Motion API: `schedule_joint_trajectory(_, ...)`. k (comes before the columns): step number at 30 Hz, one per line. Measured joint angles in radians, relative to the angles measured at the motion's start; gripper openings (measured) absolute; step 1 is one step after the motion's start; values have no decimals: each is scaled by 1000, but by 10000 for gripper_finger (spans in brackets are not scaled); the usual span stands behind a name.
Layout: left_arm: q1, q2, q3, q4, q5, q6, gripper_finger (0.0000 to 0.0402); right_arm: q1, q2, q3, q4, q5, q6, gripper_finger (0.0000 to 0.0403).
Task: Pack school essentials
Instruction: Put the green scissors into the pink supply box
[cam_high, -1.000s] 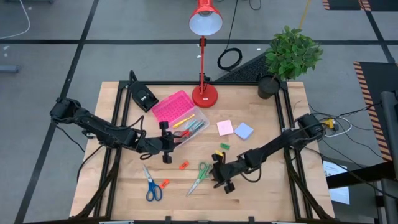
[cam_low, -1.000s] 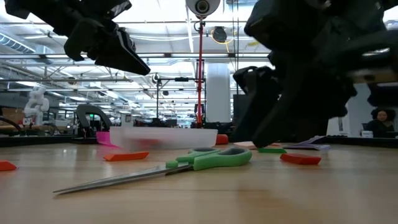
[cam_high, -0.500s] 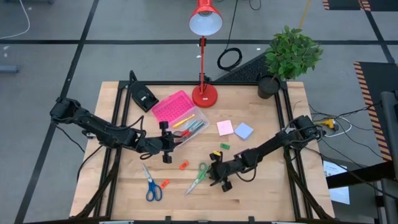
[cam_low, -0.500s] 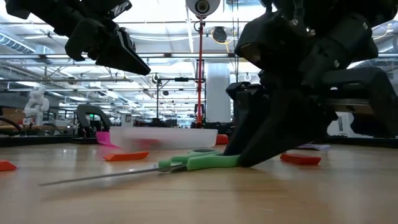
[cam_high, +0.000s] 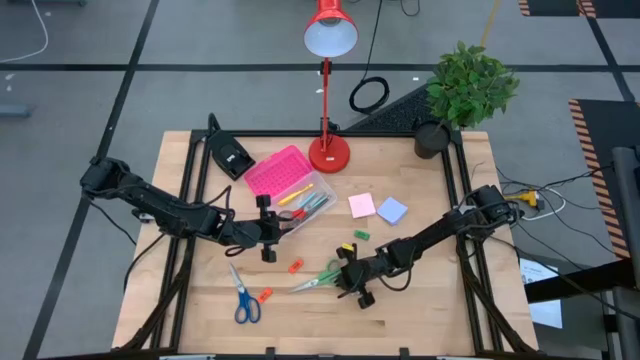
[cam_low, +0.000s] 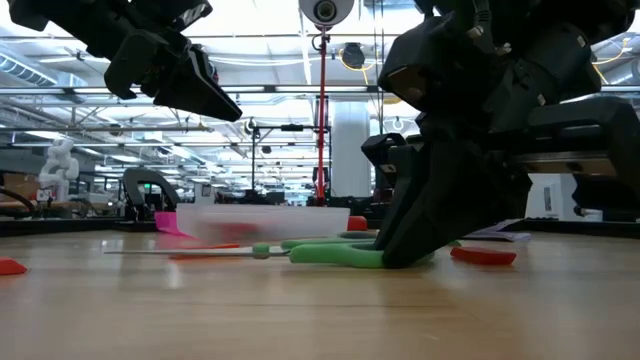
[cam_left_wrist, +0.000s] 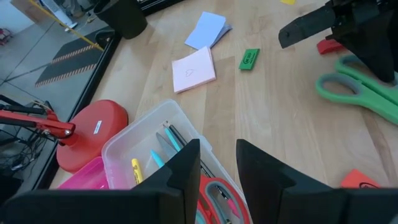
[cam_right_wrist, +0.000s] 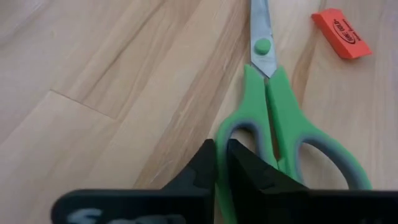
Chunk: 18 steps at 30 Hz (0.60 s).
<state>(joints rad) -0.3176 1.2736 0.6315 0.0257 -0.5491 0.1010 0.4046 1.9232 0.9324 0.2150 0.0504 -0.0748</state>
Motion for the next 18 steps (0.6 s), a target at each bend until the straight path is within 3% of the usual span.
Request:
schedule_joint_trajectory(9,0,0,0,0,0,-1,106,2,-68,-7,-32,-19,5,19)
schedule_joint_trajectory(18,0,0,0,3,0,-1,106,3,-228,-41,-50,-55,36,19)
